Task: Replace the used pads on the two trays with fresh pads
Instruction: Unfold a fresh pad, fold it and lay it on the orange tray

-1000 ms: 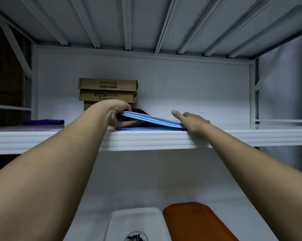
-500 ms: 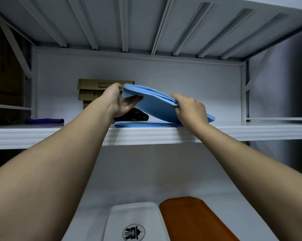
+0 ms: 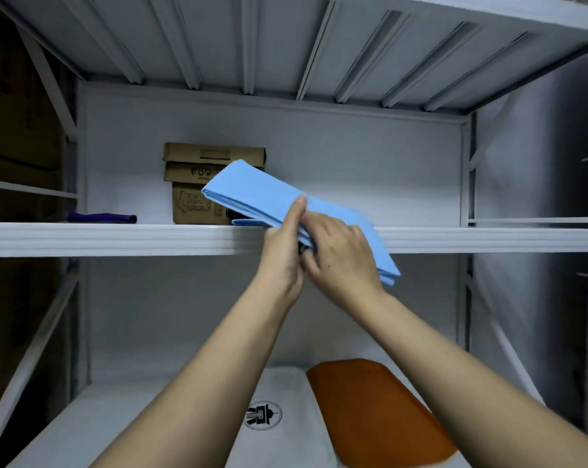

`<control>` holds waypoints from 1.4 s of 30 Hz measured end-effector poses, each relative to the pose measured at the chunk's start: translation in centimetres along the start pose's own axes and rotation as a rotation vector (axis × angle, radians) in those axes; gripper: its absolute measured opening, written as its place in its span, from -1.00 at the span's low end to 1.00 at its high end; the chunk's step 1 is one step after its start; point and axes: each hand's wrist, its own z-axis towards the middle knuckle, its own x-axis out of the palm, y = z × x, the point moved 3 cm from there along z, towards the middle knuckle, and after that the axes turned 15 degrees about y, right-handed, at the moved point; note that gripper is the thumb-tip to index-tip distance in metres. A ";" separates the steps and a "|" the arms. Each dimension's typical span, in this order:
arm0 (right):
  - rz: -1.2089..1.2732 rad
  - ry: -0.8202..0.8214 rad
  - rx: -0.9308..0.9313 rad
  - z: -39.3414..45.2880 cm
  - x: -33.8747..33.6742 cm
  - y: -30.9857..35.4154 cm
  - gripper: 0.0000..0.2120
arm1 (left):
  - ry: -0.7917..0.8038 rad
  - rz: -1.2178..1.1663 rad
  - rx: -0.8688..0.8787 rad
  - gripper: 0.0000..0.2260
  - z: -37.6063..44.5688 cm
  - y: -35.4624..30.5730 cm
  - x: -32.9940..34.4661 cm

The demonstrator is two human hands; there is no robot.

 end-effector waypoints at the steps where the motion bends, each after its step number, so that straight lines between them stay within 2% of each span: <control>1: 0.084 0.071 -0.002 -0.7 0.4 0.3 -0.50 | -0.078 -0.021 0.001 -0.82 -0.4 0.2 -0.7; 4: 0.262 0.139 0.004 -2.9 0.9 0.4 -0.45 | -0.157 -0.112 -0.009 -0.82 -1.8 0.0 -2.7; 7: 0.372 0.068 0.147 -4.2 1.3 -0.2 -0.44 | -0.092 -0.109 -0.056 -0.84 -3.8 -0.4 -4.5; 12: 0.444 -0.030 0.387 -6.0 2.7 -0.8 -0.34 | 0.042 -0.018 -0.251 -0.83 -7.2 -0.2 -7.1; 16: 0.616 -0.104 0.569 -8.5 3.9 -1.1 -0.33 | 0.113 0.027 -0.405 -0.80 -9.0 0.5 -9.5; 18: 0.791 -0.096 0.646 -10.2 4.7 -0.9 -0.37 | 0.149 0.030 -0.491 -0.74 -9.9 1.0 -10.6; 20: 1.102 -0.071 0.708 -12.0 5.6 -0.7 -0.42 | 0.158 0.018 -0.581 -0.68 -10.7 2.0 -11.8; 21: 1.271 -0.017 0.737 -12.8 6.2 -0.8 -0.46 | 0.147 0.016 -0.622 -0.69 -11.0 2.5 -12.3; 23: 1.522 0.213 0.766 -14.7 7.9 -0.9 -0.57 | 0.110 0.015 -0.700 -0.70 -11.7 3.9 -13.7; 26: 1.663 0.544 0.775 -17.3 10.8 -1.1 -0.67 | 0.047 0.029 -0.815 -0.74 -12.6 6.4 -16.0; 28: 1.707 0.596 0.827 -18.7 13.0 -1.2 -0.67 | 0.005 0.038 -0.885 -0.72 -13.0 8.3 -17.8; 31: 1.741 0.536 0.942 -20.0 16.2 -1.1 -0.70 | -0.048 0.068 -0.947 -0.67 -13.0 10.9 -20.2; 33: 1.715 0.485 1.032 -20.5 18.4 -1.1 -0.73 | -0.066 0.099 -0.972 -0.71 -12.9 12.5 -21.4; 36: 1.707 0.381 1.179 -21.3 21.3 -1.3 -0.80 | -0.007 0.170 -1.050 -0.72 -13.0 14.6 -23.4; 39: 1.678 0.249 1.335 -22.3 24.0 -1.8 -0.81 | 0.072 0.361 -1.164 -0.62 -13.7 15.9 -25.8; 42: 1.652 0.163 1.454 -23.4 26.4 -2.3 -0.81 | 0.052 0.428 -1.225 -0.61 -14.4 17.0 -28.1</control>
